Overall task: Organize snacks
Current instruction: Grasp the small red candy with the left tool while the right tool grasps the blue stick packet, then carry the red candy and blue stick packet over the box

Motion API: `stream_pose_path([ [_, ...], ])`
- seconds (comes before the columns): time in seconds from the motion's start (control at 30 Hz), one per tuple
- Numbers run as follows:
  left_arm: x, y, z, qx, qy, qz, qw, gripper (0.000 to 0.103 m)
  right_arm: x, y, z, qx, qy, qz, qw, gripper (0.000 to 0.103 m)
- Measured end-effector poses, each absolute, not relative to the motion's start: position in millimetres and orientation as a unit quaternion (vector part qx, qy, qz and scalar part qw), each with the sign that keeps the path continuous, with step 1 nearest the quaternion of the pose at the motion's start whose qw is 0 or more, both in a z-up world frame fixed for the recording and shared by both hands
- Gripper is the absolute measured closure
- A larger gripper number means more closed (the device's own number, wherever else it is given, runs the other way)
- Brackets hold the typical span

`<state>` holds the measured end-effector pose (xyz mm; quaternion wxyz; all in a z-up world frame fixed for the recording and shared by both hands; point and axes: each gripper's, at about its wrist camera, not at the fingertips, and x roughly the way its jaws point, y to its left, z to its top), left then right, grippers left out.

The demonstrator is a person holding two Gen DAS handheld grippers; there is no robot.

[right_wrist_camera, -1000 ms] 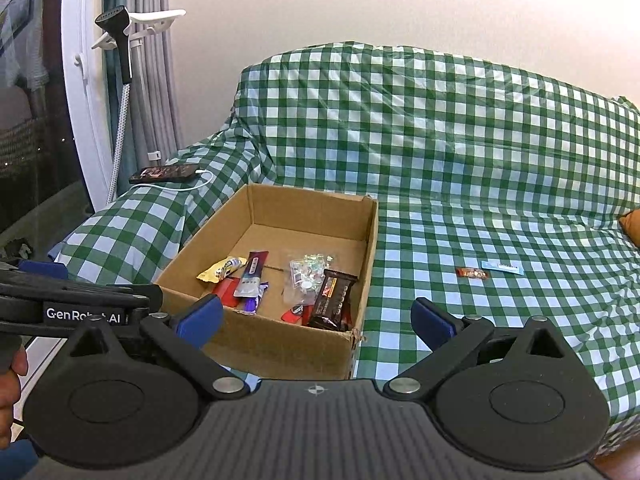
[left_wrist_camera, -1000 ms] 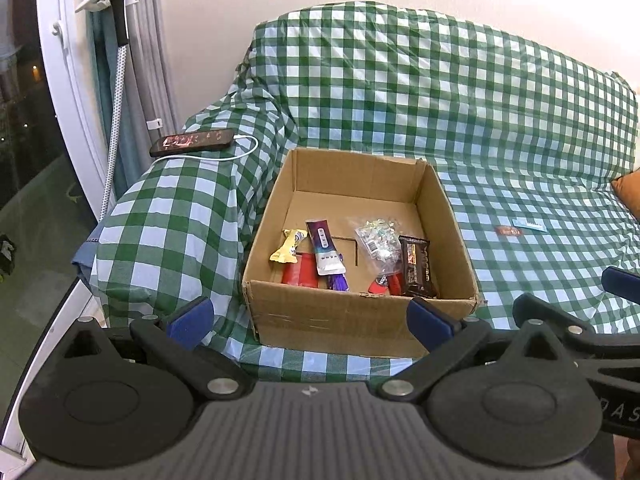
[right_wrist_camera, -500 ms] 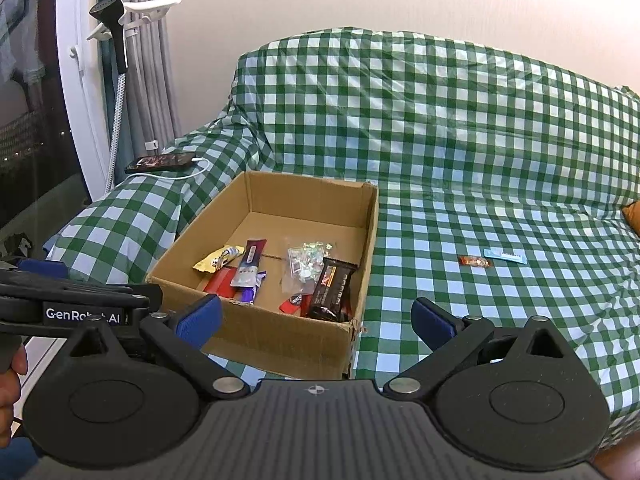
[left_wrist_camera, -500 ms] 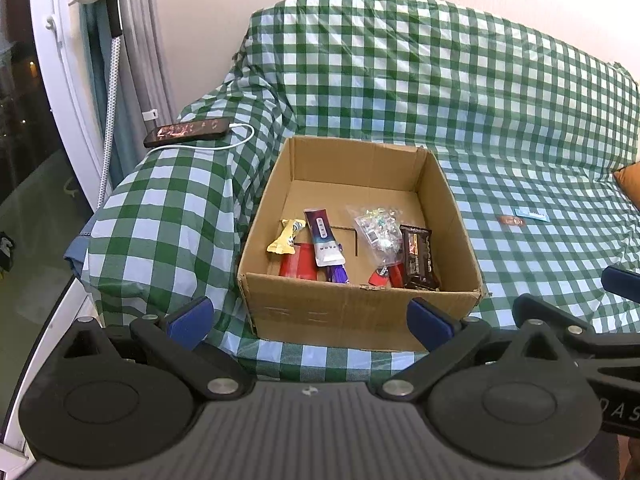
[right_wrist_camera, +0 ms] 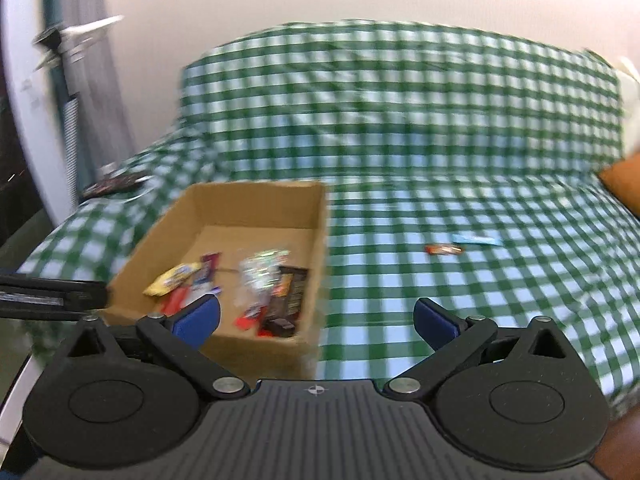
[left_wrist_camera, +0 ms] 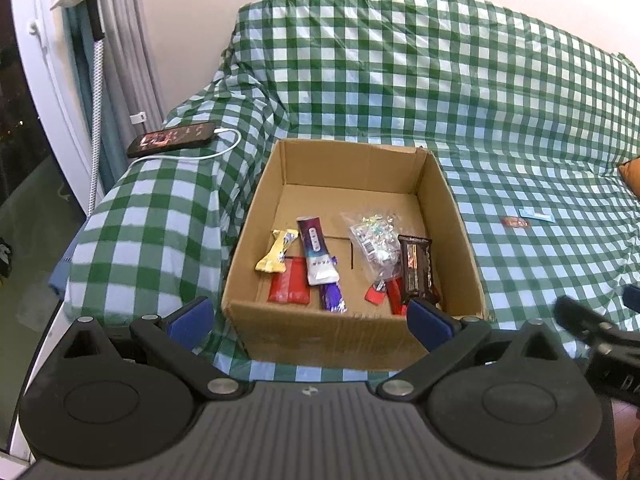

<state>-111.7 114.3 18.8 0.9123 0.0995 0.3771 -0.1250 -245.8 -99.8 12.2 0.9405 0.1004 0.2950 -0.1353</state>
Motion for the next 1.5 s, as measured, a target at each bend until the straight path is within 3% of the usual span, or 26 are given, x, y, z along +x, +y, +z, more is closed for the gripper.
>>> stream_pose_path([
  [0.2,-75.9,57.0,26.9,0.127,0.374,-0.144,0.908,0.0,-230.7,-186.3,-27.4,0.14,0.296,-0.232,0.916,0.001],
  [0.43,-21.3,-88.8,10.5,0.172,0.404,-0.267,0.858,0.0,-197.5,-311.3,-80.7,0.099,0.286,-0.276,0.912,0.001],
  [0.73,46.7,-297.5,-140.8,0.324,0.414,-0.364,0.769,0.0,-90.9,-434.4,-193.8,-0.025,0.346,-0.186,0.92,0.001],
  [1.1,120.7,-388.4,-228.5,0.406,0.412,-0.432,0.692,0.006,2.5,-495.8,-258.6,-0.018,0.344,-0.024,0.938,0.002],
  [1.17,125.6,-389.8,-226.6,0.381,0.419,-0.448,0.692,0.018,7.4,-497.8,-258.2,-0.016,0.334,-0.013,0.942,0.011],
  [1.2,126.9,-389.4,-225.6,0.365,0.43,-0.458,0.687,0.035,4.9,-494.2,-256.7,-0.018,0.327,-0.009,0.945,0.027],
  [1.23,126.0,-388.2,-223.3,0.353,0.432,-0.46,0.691,0.055,2.2,-491.4,-255.0,-0.022,0.32,-0.009,0.947,0.05],
  [1.27,122.6,-388.8,-222.4,0.35,0.429,-0.458,0.696,0.068,-1.5,-491.4,-251.8,-0.02,0.319,-0.009,0.948,0.063],
  [1.3,119.1,-388.5,-221.6,0.351,0.428,-0.461,0.693,0.08,-4.8,-488.1,-249.7,-0.015,0.32,-0.014,0.947,0.082],
  [1.5,100.7,-365.1,-196.3,0.299,0.456,-0.447,0.709,0.082,-33.5,-465.1,-228.1,0.001,0.329,-0.073,0.942,0.087],
])
